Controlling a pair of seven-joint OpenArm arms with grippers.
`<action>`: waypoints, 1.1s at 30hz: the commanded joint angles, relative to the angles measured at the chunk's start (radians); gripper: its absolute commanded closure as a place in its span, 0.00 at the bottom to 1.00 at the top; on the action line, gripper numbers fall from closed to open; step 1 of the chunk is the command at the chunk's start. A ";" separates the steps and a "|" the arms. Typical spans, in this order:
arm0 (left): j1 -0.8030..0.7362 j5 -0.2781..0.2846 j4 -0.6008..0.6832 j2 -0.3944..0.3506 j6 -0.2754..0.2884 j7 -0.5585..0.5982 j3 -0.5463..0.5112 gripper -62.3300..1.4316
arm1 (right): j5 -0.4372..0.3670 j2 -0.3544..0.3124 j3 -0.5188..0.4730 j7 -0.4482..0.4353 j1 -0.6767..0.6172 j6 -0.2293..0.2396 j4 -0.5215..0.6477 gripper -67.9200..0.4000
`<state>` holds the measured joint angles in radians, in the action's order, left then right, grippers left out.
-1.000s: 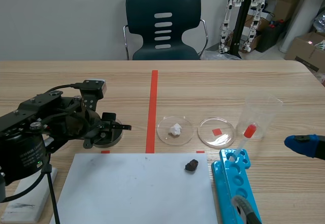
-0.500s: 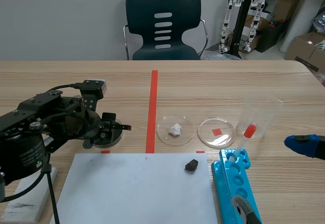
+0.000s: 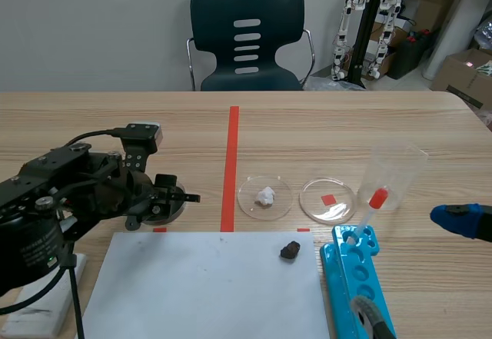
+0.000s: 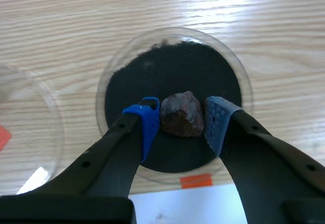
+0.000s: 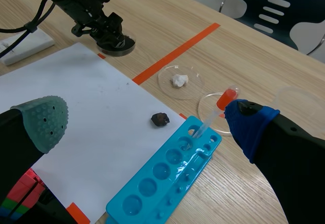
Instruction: Lower the mineral onto the iron filings and hold still
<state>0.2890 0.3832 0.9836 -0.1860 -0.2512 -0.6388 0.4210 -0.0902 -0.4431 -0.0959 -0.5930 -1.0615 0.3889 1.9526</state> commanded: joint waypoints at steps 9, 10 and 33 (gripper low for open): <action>-0.154 -0.013 0.359 -0.062 0.005 0.117 -0.079 0.80 | -0.010 0.000 -0.001 -0.014 0.000 0.000 0.012 0.04; -0.185 -0.013 0.403 -0.072 0.012 0.146 -0.086 0.80 | -0.010 0.000 -0.001 -0.014 0.000 0.000 0.012 0.04; -0.945 -0.106 1.081 -0.330 0.248 0.607 -0.245 0.80 | -0.010 0.000 -0.001 -0.014 0.000 0.000 0.012 0.04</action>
<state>-0.6548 0.2783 2.0594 -0.5289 0.0010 -0.0536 0.1707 -0.0902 -0.4431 -0.0959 -0.5930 -1.0615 0.3889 1.9526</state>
